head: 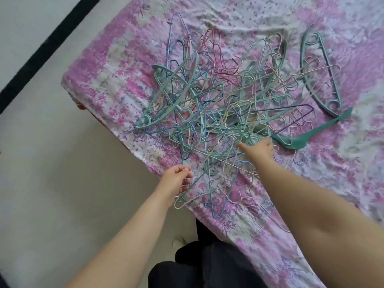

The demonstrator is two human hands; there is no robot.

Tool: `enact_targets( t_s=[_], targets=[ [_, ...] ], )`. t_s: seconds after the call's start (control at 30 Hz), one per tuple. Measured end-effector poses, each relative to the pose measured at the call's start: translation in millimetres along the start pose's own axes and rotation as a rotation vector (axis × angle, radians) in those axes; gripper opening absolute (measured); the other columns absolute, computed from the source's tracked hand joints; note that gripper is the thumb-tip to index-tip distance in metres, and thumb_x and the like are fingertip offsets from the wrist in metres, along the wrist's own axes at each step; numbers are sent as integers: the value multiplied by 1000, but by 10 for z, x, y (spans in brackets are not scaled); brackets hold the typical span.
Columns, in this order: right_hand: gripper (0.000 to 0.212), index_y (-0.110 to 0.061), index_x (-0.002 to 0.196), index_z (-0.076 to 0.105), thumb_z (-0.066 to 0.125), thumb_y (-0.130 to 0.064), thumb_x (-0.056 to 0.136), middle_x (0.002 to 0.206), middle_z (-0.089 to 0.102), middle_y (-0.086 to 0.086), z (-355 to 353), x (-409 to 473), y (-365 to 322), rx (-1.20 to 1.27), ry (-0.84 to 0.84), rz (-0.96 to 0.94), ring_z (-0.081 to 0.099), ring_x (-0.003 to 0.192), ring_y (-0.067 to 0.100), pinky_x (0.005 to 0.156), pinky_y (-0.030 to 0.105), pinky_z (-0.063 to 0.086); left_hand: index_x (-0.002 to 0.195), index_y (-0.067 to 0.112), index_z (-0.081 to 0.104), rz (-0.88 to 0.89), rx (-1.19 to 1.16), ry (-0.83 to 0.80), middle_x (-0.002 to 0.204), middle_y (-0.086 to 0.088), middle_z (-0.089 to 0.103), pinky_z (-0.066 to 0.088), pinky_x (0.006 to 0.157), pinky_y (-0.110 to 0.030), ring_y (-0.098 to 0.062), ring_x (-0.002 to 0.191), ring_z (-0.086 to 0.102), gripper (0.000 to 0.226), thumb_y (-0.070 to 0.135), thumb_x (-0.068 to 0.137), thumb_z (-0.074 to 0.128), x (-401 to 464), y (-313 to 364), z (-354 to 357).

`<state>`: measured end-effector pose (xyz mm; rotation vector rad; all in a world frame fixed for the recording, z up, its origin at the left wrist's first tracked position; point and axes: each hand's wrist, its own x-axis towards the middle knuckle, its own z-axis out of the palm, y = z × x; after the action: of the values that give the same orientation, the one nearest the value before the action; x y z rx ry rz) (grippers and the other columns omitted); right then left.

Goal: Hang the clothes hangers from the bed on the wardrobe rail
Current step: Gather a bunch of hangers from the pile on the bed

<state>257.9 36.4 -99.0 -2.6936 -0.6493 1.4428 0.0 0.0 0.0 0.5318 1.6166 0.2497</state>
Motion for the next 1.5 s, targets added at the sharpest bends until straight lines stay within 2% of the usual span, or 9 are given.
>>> enact_targets(
  t_s=[0.23, 0.4, 0.67, 0.77, 0.93, 1.13, 1.27, 1.4, 1.5],
  targets=[
    [143, -2, 147, -19, 52, -88, 59, 158, -15, 17, 26, 415, -33, -185, -59, 49, 1, 146, 39, 115, 54, 17, 100, 9, 62, 1, 136, 54, 85, -3, 63, 51, 66, -26, -13, 67, 55, 11, 13, 98, 52, 349, 194, 279],
    [134, -6, 147, -23, 52, -83, 67, 155, -23, 20, 258, 457, -199, -335, 93, -91, 1, 142, 50, 116, 55, 8, 92, 16, 60, -2, 210, 18, 88, -3, 61, 49, 60, -21, -12, 70, 55, 7, 13, 96, 56, 471, 278, 555],
    [125, -29, 147, -25, 67, -66, 72, 157, -22, 15, 326, 820, -263, -394, -51, -90, -4, 141, 52, 108, 69, 14, 99, 10, 61, -57, 232, -6, 87, -4, 62, 48, 61, -22, -12, 69, 55, 7, 12, 96, 55, 632, 291, 764],
    [114, -34, 149, -17, 69, -55, 77, 159, -14, 11, 325, 898, -257, -348, -39, -79, 1, 141, 50, 107, 65, 21, 97, 12, 61, -77, 235, 3, 92, -7, 62, 48, 62, -23, -14, 70, 55, 7, 13, 97, 54, 696, 275, 769],
    [81, -32, 145, 14, 64, -29, 81, 143, 33, 12, 277, 962, -128, -237, 87, -126, 31, 124, 41, 92, 53, 42, 95, 13, 60, -88, 189, 35, 85, -3, 62, 47, 61, -24, -12, 65, 53, 10, 17, 99, 51, 752, 272, 820],
    [62, -23, 134, 31, 63, -33, 81, 132, 48, 13, 182, 774, -108, -233, 83, -145, 40, 120, 38, 86, 48, 42, 99, 12, 60, -92, 185, 15, 88, -4, 60, 47, 60, -23, -12, 67, 52, 11, 17, 99, 50, 637, 280, 930],
    [50, -20, 126, 40, 61, -32, 82, 116, 60, 13, -36, 558, -230, -262, 131, -269, 48, 115, 36, 89, 45, 42, 94, 14, 59, -36, 206, 7, 86, -2, 60, 45, 62, -24, -13, 70, 52, 11, 16, 100, 49, 473, 358, 982],
    [33, -16, 112, 49, 58, -27, 82, 113, 58, 13, -315, 267, -311, -239, 162, -380, 51, 107, 35, 80, 43, 48, 108, 17, 59, 84, 331, 2, 103, 3, 61, 42, 80, -25, -16, 97, 56, 12, 20, 99, 51, 262, 460, 1041],
    [21, -15, 103, 51, 55, -19, 83, 105, 59, 14, -538, -43, -301, -204, 185, -434, 57, 96, 35, 73, 42, 50, 137, 17, 47, 150, 367, -78, 136, -1, 50, 33, 94, -22, -15, 124, 47, 39, 31, 101, 46, 67, 529, 1112]
  ],
)
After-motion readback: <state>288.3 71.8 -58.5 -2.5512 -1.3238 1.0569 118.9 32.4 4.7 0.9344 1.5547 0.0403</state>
